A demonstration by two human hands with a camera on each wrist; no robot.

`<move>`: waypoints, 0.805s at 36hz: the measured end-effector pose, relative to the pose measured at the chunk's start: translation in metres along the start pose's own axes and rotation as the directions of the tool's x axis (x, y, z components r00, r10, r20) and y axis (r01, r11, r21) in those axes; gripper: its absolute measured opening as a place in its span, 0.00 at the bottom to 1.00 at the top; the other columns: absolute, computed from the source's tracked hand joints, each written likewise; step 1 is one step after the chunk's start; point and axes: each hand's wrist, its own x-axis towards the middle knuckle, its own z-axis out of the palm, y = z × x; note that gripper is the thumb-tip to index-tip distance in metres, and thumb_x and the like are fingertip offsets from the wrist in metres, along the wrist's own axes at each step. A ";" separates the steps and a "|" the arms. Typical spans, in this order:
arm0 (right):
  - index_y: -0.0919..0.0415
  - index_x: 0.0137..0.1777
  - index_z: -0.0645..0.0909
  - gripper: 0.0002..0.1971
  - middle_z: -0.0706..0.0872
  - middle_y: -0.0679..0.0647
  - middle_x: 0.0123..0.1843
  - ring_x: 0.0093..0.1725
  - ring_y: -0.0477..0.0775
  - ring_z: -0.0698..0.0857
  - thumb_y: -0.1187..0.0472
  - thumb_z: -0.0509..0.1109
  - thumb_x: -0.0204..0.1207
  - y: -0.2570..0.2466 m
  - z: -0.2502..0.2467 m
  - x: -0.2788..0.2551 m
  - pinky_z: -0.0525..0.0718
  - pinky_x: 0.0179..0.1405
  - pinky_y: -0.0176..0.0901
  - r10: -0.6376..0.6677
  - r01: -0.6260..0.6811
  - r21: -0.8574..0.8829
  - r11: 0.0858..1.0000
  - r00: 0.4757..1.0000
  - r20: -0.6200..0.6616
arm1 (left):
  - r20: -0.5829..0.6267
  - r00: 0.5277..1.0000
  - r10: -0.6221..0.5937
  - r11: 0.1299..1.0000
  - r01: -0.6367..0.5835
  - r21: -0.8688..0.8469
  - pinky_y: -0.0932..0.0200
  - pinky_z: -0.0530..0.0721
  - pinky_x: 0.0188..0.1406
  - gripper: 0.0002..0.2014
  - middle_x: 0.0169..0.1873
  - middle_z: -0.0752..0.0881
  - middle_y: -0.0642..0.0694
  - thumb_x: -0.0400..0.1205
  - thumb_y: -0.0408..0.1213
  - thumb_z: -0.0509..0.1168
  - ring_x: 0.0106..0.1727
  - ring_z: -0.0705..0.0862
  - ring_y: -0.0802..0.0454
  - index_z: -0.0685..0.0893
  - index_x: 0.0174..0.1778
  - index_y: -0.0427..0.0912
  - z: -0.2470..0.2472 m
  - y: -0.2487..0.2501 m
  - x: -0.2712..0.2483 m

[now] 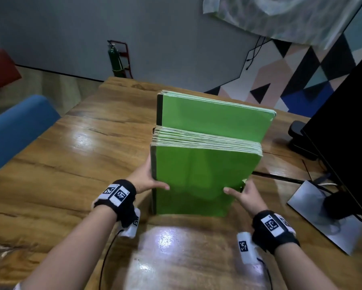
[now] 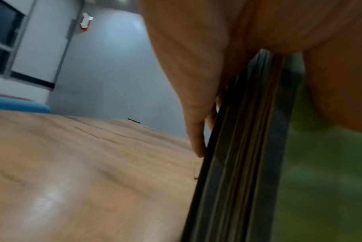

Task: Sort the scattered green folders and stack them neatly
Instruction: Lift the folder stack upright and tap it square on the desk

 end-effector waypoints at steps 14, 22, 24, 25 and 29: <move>0.67 0.69 0.74 0.56 0.85 0.56 0.59 0.58 0.54 0.84 0.21 0.66 0.52 0.044 0.017 -0.010 0.82 0.61 0.47 0.027 -0.093 -0.364 0.927 0.983 -0.183 | -0.132 0.991 -0.036 0.994 0.049 0.097 0.52 0.74 0.71 0.42 0.69 0.78 0.42 0.69 0.27 0.77 0.72 0.75 0.46 0.64 0.78 0.36 0.029 -0.034 -0.002; 0.65 0.73 0.71 0.29 0.81 0.57 0.67 0.63 0.51 0.79 0.63 0.76 0.72 0.025 0.009 0.010 0.75 0.63 0.44 0.034 -0.115 -0.354 0.928 0.973 -0.228 | -0.046 0.984 -0.171 0.948 0.177 0.264 0.51 0.74 0.71 0.43 0.72 0.76 0.40 0.69 0.39 0.78 0.71 0.77 0.44 0.65 0.78 0.37 0.015 0.003 0.021; 0.64 0.74 0.71 0.29 0.81 0.57 0.66 0.60 0.50 0.79 0.66 0.75 0.73 0.021 0.004 0.014 0.75 0.61 0.43 0.107 -0.169 -0.249 0.954 0.964 -0.245 | 0.001 0.961 -0.277 0.922 0.265 0.281 0.51 0.74 0.71 0.41 0.74 0.74 0.40 0.72 0.42 0.76 0.71 0.76 0.43 0.64 0.78 0.37 0.017 0.015 0.030; 0.64 0.74 0.71 0.29 0.81 0.57 0.65 0.61 0.51 0.80 0.68 0.74 0.73 0.020 0.001 0.016 0.76 0.61 0.44 0.161 -0.209 -0.178 0.961 0.954 -0.253 | 0.012 0.944 -0.330 0.905 0.313 0.290 0.52 0.73 0.70 0.38 0.74 0.74 0.39 0.74 0.42 0.74 0.71 0.75 0.42 0.65 0.77 0.35 0.020 0.021 0.033; 0.63 0.71 0.74 0.24 0.85 0.64 0.63 0.60 0.63 0.85 0.71 0.70 0.74 0.029 -0.008 0.024 0.81 0.63 0.65 0.409 -0.399 0.093 0.912 0.873 -0.264 | 0.051 0.890 -0.452 0.855 0.417 0.308 0.53 0.75 0.68 0.36 0.72 0.75 0.39 0.76 0.44 0.73 0.69 0.77 0.41 0.66 0.76 0.35 0.034 0.029 0.047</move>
